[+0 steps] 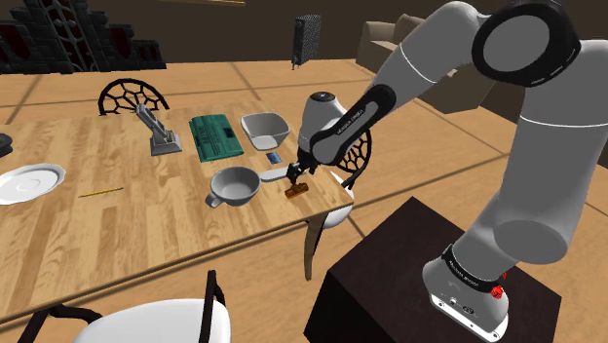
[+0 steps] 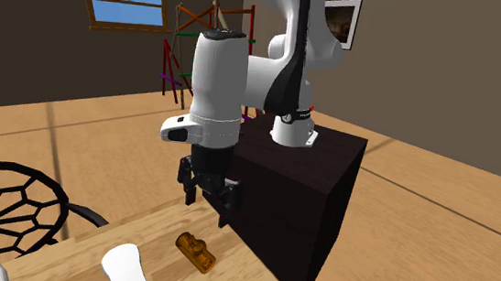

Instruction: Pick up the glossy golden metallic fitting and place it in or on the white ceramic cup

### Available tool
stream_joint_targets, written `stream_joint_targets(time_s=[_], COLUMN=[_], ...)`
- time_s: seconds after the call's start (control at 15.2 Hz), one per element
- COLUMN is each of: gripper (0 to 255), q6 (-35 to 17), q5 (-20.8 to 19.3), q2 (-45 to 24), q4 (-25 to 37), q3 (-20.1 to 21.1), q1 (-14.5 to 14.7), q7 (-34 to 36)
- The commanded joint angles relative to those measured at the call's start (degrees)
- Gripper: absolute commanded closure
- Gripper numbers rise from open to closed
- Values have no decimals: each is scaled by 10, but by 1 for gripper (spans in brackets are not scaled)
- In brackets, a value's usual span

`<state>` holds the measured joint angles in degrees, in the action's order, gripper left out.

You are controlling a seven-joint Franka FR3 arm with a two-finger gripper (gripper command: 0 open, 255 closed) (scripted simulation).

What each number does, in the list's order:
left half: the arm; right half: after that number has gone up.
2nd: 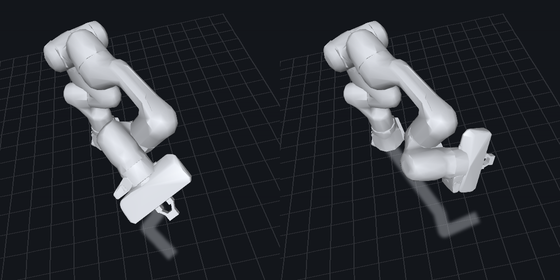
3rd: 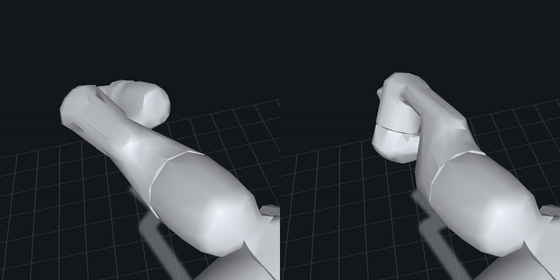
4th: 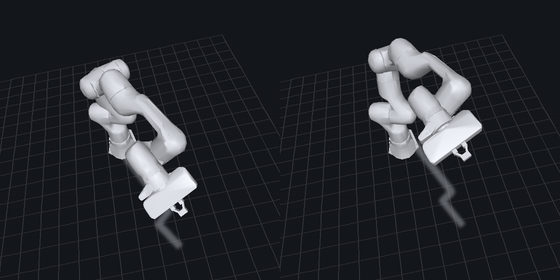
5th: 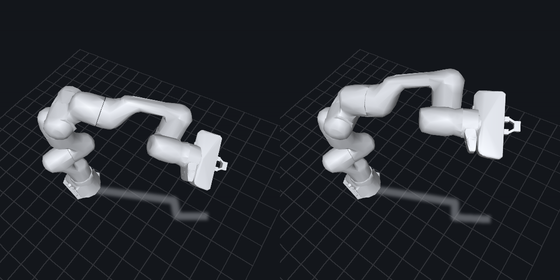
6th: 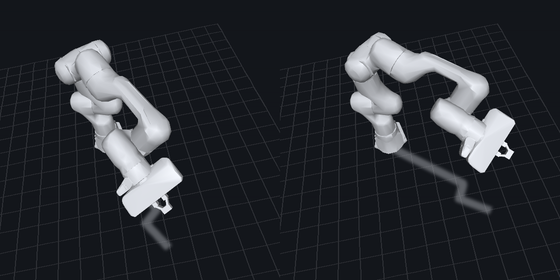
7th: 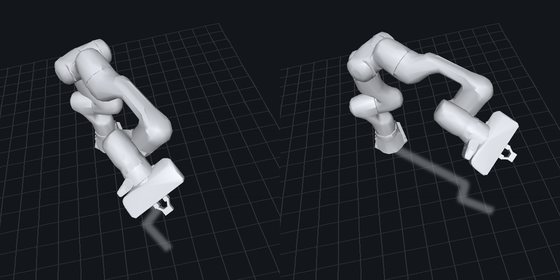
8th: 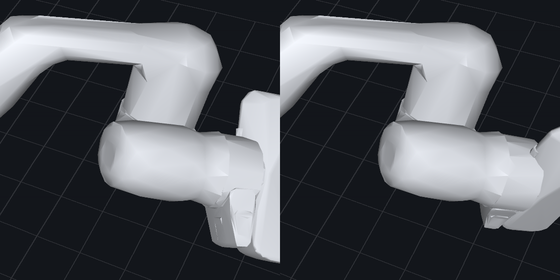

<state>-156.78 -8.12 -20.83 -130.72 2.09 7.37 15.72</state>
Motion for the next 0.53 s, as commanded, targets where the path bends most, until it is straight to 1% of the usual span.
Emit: stream_joint_targets(time_s=[0.0,0.2,0.46], gripper=[0,0,0], q6=[-17,-33,-51], q5=[-15,-30,-32], q2=[-48,-112,-144], q4=[40,98,112], q3=[-9,-21,-25], q1=[11,26,28], q7=[11,24,27])
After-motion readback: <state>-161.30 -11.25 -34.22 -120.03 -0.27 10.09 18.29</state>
